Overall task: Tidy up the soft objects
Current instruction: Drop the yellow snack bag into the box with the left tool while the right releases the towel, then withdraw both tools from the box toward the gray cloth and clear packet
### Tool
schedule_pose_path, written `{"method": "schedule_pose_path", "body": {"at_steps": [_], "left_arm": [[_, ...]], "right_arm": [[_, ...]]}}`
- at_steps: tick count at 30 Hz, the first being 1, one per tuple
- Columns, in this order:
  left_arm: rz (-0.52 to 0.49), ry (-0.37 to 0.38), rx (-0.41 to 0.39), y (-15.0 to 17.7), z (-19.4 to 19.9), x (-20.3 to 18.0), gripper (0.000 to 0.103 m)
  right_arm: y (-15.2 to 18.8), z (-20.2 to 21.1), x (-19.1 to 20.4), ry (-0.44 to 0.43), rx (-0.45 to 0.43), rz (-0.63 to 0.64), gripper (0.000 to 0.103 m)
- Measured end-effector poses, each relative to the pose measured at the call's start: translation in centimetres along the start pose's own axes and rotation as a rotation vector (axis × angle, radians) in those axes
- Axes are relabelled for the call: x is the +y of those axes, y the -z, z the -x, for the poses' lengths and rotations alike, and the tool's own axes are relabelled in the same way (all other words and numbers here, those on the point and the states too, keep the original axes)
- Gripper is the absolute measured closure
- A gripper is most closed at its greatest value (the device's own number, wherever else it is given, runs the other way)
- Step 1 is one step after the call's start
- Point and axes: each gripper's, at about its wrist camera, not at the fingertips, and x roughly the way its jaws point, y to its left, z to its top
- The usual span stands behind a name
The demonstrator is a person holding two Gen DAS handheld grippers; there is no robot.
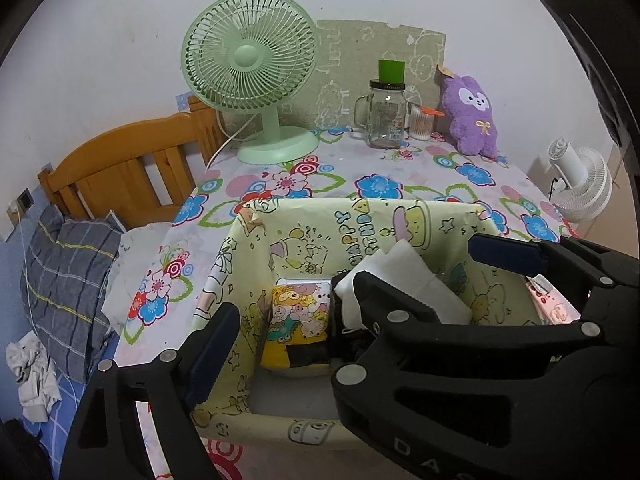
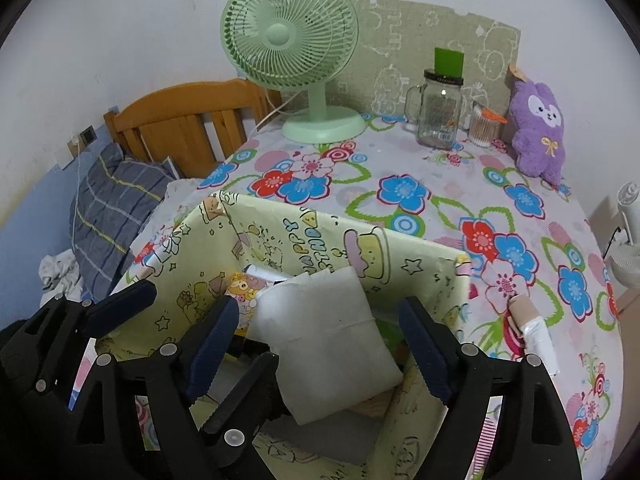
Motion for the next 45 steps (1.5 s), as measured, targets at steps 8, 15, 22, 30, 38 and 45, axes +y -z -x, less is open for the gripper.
{"method": "schedule_pose_path", "body": {"at_steps": [8,15,22,30,38,45], "left_arm": [[-0.012,0.002,-0.035,-0.2,1.6,-1.4,0.014],[-0.026,-0.002,-0.069,-0.4,3.1,-3.1,0.014],[-0.042,-0.004,-0.106,-0.5,4.5,-4.7,0.014],[-0.052,0.001,-0.136,-0.6,5.9,-6.8,0.014],[-0.068,0.009,-0.163,-0.3,7.0,-8.8,0.014],[-0.079,0.024,-0.181,-0.1,7.8,-10.5,0.014]], "right_arm": [[0.4,2.1,-1.1,0.007,-0.043,-0.011,0.018],[0.7,4.3,-2.1,0.023,-0.094,-0.014,0.018],[1.2,6.4,-3.4,0.031,-0.136,-0.021,0.018],[2.0,8.7,-5.0,0.05,-0.178,-0.024,0.018],[3.0,10.6,-6.6,0.067,-0.212,-0.033,0.018],[3.8,12.2,-7.9,0.093,-0.24,-0.041,0.018]]}}
